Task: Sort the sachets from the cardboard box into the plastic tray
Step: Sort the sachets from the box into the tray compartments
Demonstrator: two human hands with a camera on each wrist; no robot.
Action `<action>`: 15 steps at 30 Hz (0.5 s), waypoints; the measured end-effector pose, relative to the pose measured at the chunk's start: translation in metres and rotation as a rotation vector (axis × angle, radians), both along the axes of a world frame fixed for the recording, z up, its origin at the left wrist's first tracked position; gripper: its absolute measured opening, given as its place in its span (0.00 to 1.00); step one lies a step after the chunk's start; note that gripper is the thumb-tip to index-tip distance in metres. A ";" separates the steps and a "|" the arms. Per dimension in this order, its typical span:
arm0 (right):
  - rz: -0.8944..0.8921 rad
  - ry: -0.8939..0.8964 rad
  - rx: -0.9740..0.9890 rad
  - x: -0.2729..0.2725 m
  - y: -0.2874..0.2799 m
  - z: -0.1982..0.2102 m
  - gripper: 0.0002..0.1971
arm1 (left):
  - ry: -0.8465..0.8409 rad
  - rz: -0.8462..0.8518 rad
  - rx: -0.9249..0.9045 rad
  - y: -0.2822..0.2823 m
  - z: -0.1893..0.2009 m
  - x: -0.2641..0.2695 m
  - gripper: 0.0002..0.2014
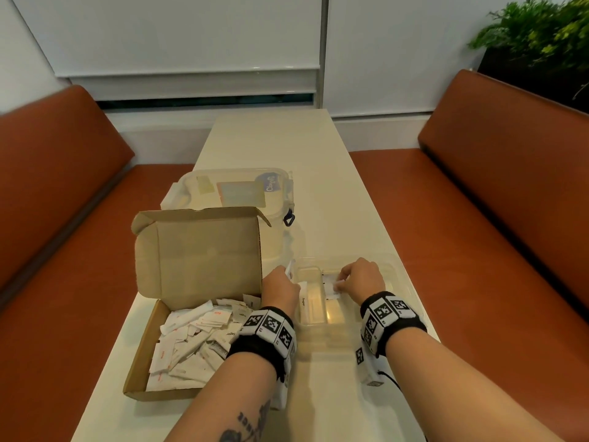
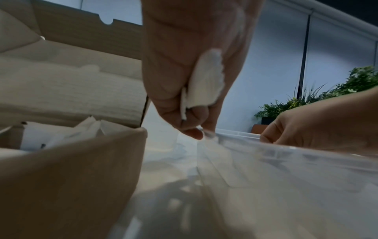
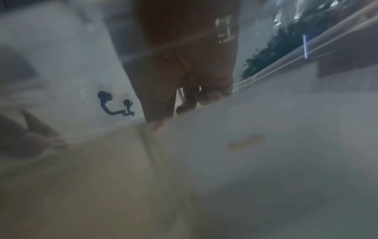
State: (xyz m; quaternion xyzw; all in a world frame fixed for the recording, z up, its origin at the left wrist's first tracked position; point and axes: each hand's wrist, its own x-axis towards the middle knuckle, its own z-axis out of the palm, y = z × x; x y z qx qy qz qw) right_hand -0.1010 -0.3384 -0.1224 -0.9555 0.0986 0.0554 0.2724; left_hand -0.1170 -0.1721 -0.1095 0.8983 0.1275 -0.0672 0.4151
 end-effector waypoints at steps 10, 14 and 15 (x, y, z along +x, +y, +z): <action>0.223 -0.121 -0.295 -0.001 0.003 -0.005 0.14 | 0.023 -0.019 0.013 0.000 0.004 -0.001 0.10; 0.228 -0.144 -0.345 -0.001 0.002 -0.006 0.11 | 0.023 -0.025 0.020 0.000 0.006 -0.001 0.11; 0.221 -0.149 -0.349 -0.001 0.003 -0.007 0.10 | 0.022 -0.025 0.021 0.000 0.006 -0.001 0.11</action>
